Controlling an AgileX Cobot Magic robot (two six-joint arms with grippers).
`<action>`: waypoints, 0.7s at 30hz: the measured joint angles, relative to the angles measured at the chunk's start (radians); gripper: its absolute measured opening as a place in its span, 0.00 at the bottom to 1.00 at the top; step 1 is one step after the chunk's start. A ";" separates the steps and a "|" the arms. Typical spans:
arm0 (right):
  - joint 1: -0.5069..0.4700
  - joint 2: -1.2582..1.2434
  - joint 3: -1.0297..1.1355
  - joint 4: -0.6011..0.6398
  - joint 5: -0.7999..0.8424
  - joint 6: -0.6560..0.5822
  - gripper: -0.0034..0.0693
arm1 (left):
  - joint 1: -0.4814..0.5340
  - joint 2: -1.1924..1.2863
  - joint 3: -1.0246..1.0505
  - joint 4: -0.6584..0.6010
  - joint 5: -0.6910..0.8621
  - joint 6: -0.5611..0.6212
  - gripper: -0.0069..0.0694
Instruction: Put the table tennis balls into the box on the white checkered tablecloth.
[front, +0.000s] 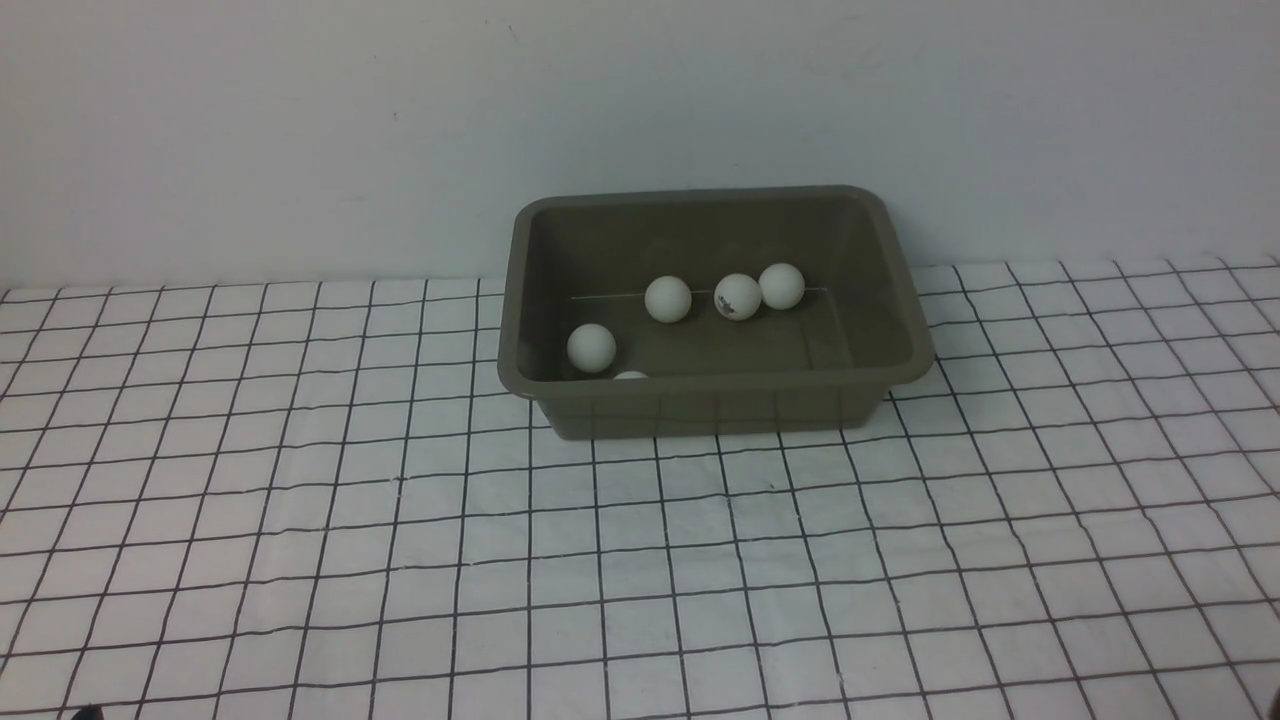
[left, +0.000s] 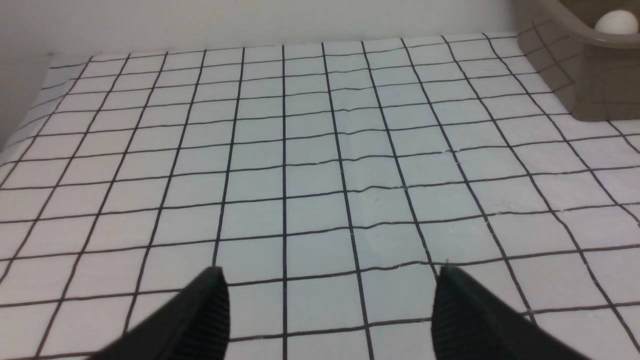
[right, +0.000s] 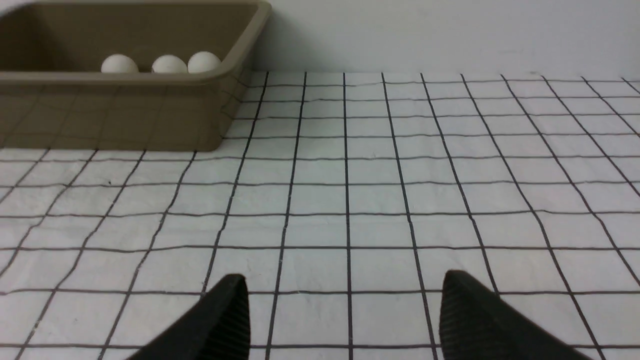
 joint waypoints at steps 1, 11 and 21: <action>-0.009 0.000 0.001 -0.008 0.002 0.000 0.68 | 0.000 0.000 0.000 0.000 0.000 0.000 0.73; -0.054 -0.003 0.008 -0.008 -0.032 0.022 0.68 | 0.000 0.000 0.000 0.000 0.000 0.000 0.73; -0.054 -0.003 0.008 -0.006 -0.035 0.029 0.68 | 0.000 0.000 0.000 0.000 0.000 0.000 0.73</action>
